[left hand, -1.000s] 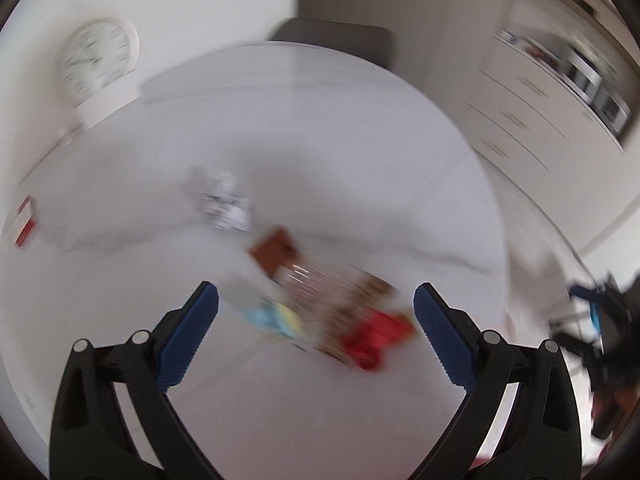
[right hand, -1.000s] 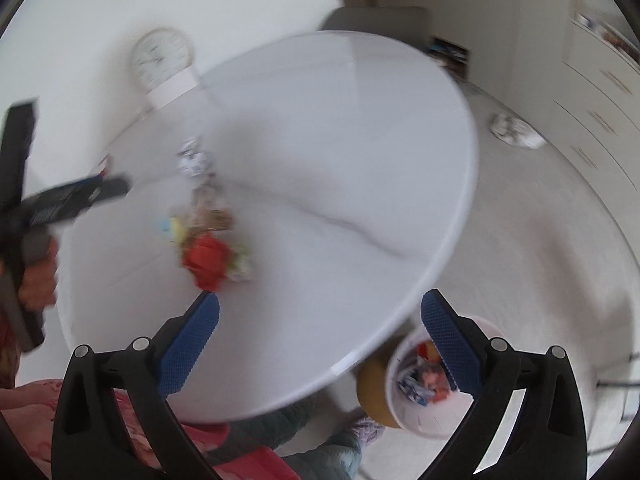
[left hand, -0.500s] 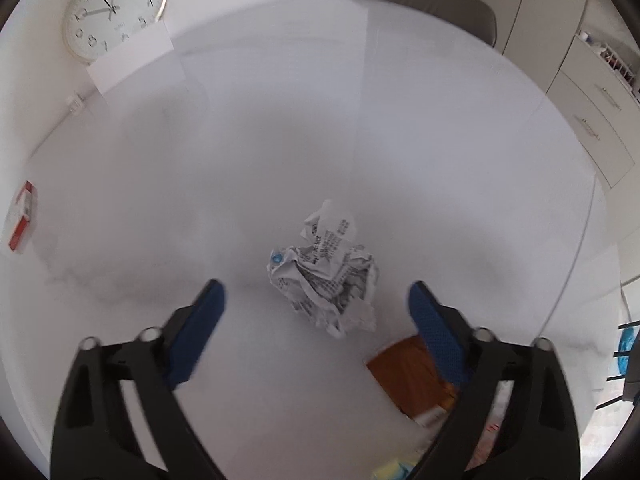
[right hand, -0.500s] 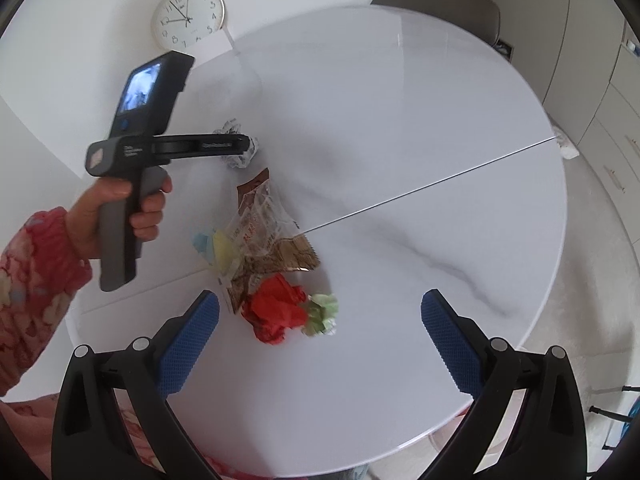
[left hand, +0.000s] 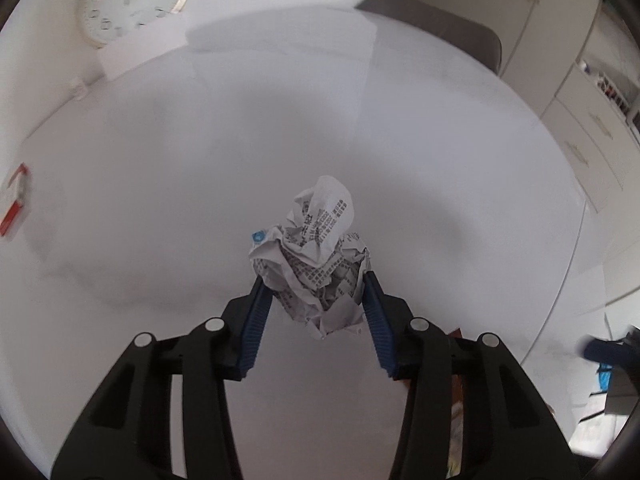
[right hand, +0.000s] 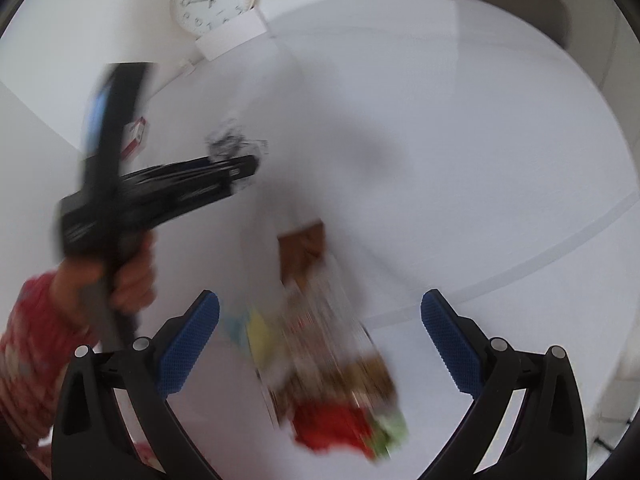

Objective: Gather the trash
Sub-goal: 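Hold the white paper in the left gripper while the right grasps the brown wrapper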

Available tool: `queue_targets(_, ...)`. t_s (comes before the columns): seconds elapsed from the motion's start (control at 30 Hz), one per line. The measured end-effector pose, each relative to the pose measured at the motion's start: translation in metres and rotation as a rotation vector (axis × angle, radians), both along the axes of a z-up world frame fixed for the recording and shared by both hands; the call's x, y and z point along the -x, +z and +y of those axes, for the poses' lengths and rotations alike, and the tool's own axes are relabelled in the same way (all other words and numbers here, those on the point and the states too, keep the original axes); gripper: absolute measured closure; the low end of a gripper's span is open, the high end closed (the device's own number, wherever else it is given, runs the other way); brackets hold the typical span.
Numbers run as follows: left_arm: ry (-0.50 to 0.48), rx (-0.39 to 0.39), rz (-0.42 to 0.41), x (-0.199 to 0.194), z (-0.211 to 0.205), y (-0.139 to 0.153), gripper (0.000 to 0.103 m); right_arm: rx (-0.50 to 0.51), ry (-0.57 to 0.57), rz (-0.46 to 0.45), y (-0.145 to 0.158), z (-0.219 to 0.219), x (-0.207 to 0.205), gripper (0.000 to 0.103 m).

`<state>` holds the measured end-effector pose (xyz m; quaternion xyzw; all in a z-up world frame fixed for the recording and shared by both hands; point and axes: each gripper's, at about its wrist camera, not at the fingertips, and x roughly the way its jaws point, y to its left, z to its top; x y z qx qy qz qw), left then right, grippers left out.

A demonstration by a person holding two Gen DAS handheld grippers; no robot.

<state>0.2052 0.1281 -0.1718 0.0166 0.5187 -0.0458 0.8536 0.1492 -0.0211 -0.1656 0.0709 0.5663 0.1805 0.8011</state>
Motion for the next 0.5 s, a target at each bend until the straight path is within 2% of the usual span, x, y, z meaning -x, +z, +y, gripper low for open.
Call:
queue_targets(0.13,0.061,-0.022,-0.033,0.023,0.029,0.022,0.058,0.093,0.096,0.022,-0.023,0.039,-0.029,0.014)
queue_targets(0.27,0.106,-0.033,-0.033,0.05,0.054,0.036,0.058,0.199,0.186,0.055,-0.043,0.066,-0.039,0.023)
queue_targets(0.33,0.128,-0.022,-0.025,0.061,0.066,0.039,0.057,0.254,0.226,0.063,-0.05,0.076,-0.039,0.025)
queue_targets(0.43,0.162,-0.002,-0.014,0.064,0.082,0.036,0.057,0.343,0.273,0.062,-0.056,0.084,-0.038,0.038)
queue_targets(0.5,0.178,0.004,-0.007,0.07,0.089,0.033,0.057,0.36,0.288,0.055,-0.055,0.087,-0.038,0.041)
